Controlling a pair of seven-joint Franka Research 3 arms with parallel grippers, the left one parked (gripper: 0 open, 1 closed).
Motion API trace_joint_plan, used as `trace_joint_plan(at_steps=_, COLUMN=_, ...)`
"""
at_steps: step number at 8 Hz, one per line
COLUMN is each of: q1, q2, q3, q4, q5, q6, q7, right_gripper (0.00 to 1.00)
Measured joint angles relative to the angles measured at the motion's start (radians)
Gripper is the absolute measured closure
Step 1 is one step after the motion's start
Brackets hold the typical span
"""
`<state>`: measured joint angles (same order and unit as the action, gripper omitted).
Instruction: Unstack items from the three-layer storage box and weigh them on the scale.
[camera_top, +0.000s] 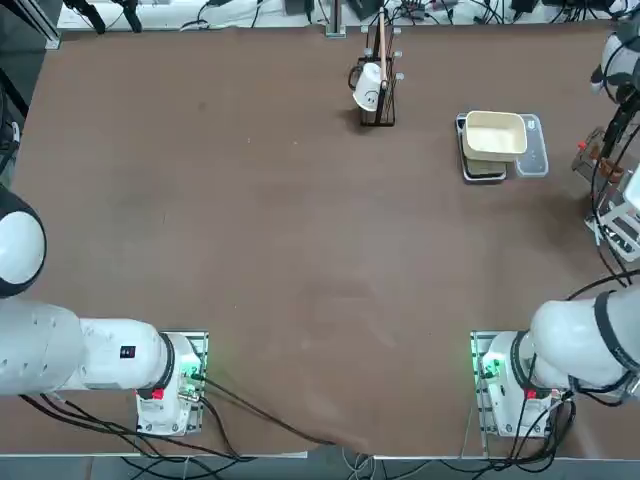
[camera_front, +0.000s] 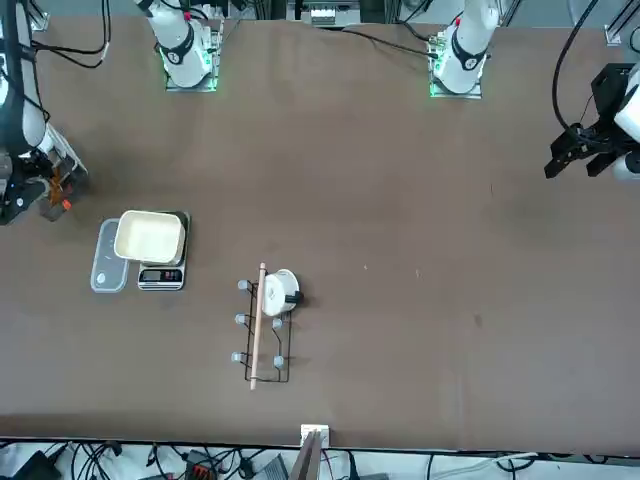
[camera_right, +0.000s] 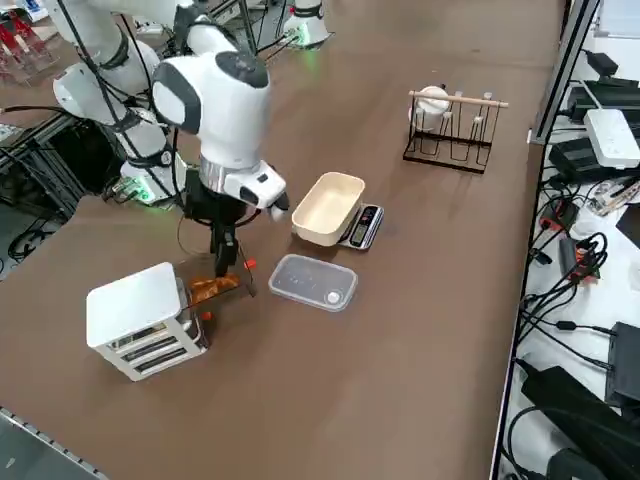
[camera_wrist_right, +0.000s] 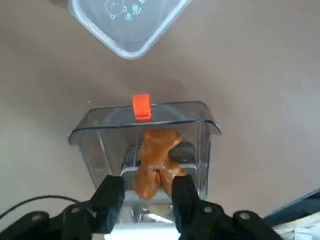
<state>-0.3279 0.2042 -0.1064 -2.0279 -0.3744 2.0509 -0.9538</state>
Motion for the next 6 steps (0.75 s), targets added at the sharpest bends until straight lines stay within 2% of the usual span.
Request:
trace_joint_plan(at_steps=2, q1=-0.031, q2=0.002, q3=0.0, q4=-0.055, q5=-0.001, q6=0.1, q7=0.0, right_gripper=0.36)
trace_joint_plan(at_steps=6, q1=-0.038, q2=0.021, q3=0.001, q4=-0.068, q5=-0.001, q6=0.141, q7=0.0, right_gripper=0.35)
